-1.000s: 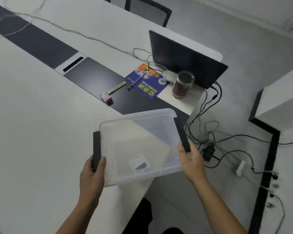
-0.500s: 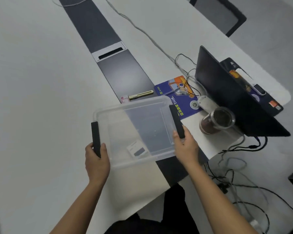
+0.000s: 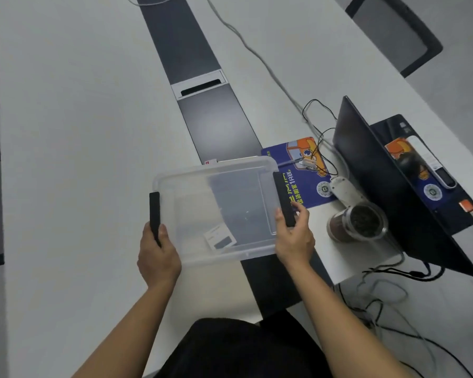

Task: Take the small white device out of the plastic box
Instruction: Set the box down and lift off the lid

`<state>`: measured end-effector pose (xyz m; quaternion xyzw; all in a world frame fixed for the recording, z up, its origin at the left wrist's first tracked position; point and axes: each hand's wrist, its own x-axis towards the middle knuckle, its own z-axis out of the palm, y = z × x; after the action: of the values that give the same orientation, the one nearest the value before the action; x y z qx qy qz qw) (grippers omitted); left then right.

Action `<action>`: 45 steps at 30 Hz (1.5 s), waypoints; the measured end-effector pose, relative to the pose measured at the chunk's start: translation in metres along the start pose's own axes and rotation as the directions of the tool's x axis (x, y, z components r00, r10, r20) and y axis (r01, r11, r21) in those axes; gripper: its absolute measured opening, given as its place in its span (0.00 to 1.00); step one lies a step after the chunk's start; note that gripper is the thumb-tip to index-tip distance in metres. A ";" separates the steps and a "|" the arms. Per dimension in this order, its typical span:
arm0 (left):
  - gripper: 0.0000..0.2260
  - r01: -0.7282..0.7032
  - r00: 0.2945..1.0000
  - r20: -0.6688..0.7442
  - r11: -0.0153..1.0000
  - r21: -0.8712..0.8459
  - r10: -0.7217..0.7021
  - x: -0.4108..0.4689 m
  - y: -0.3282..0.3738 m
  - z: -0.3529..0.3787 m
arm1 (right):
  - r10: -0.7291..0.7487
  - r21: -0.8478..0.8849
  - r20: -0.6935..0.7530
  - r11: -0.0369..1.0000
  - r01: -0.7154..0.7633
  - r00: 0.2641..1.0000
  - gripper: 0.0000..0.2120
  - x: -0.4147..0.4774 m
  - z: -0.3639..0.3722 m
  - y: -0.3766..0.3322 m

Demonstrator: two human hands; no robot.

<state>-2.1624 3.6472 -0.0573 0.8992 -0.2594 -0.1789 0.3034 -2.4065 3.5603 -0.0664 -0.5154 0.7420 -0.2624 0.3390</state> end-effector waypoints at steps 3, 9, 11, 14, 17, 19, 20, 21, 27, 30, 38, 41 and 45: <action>0.22 0.003 1.000 -0.025 1.000 -0.003 -0.003 0.000 0.003 0.001 | -0.021 0.042 0.006 0.999 0.021 1.000 0.23 0.002 0.000 -0.001; 0.21 0.053 0.993 -0.105 0.996 -0.076 -0.061 0.003 0.002 -0.001 | -0.049 0.026 0.035 0.998 0.048 0.998 0.22 0.003 0.003 -0.003; 0.22 0.008 0.997 -0.082 1.000 -0.030 -0.011 0.005 0.000 -0.002 | -0.047 0.014 0.033 0.999 0.047 0.998 0.23 0.003 0.004 -0.003; 0.23 0.019 0.998 -0.058 1.000 0.010 -0.018 0.008 -0.002 0.000 | 0.045 0.057 -0.011 0.997 -0.045 0.999 0.23 0.005 0.004 -0.003; 0.24 0.027 0.999 -0.045 0.999 0.017 -0.027 0.007 -0.002 0.002 | 0.127 0.077 -0.085 0.990 -0.121 0.988 0.24 0.008 0.006 -0.004; 0.24 0.021 0.999 -0.042 1.000 0.023 -0.020 0.008 -0.003 0.002 | 0.095 0.055 -0.117 0.995 -0.089 0.989 0.25 0.007 0.008 -0.008; 0.24 0.018 0.999 -0.041 0.999 0.032 -0.016 0.010 -0.003 0.003 | 0.086 0.038 -0.123 0.996 -0.082 0.989 0.25 0.007 0.009 -0.010; 0.24 0.013 0.999 -0.033 0.999 0.042 -0.012 0.012 -0.004 0.003 | 0.077 0.006 -0.127 0.997 -0.077 0.989 0.26 0.007 0.010 -0.011; 0.21 -0.028 0.999 0.033 0.999 -0.021 0.029 0.013 -0.007 -0.001 | -0.098 -0.154 0.038 0.983 0.103 0.994 0.24 0.007 -0.002 -0.015; 0.19 -0.045 0.998 0.029 0.987 -0.155 0.050 0.011 -0.004 -0.019 | -0.088 -0.078 0.016 0.993 0.089 0.996 0.23 -0.005 -0.011 -0.021; 0.11 -0.029 0.995 0.075 0.899 -0.438 0.069 -0.052 -0.004 -0.053 | 0.025 0.113 -0.107 0.994 -0.013 0.994 0.20 -0.076 -0.019 0.018; 0.13 -0.014 0.983 0.159 0.889 -0.457 0.097 -0.078 -0.014 -0.050 | 0.174 0.188 -0.131 0.971 -0.148 0.976 0.16 -0.097 -0.023 0.046; 0.11 -0.092 0.907 0.352 0.923 -0.373 0.232 -0.098 -0.036 -0.035 | 0.329 0.171 -0.165 0.938 -0.302 0.930 0.17 -0.116 -0.034 0.080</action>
<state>-2.2113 3.7442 -0.0384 0.7523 -0.3537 -0.3710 0.4138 -2.4520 3.6970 -0.0768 -0.3359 0.8237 -0.3050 0.3400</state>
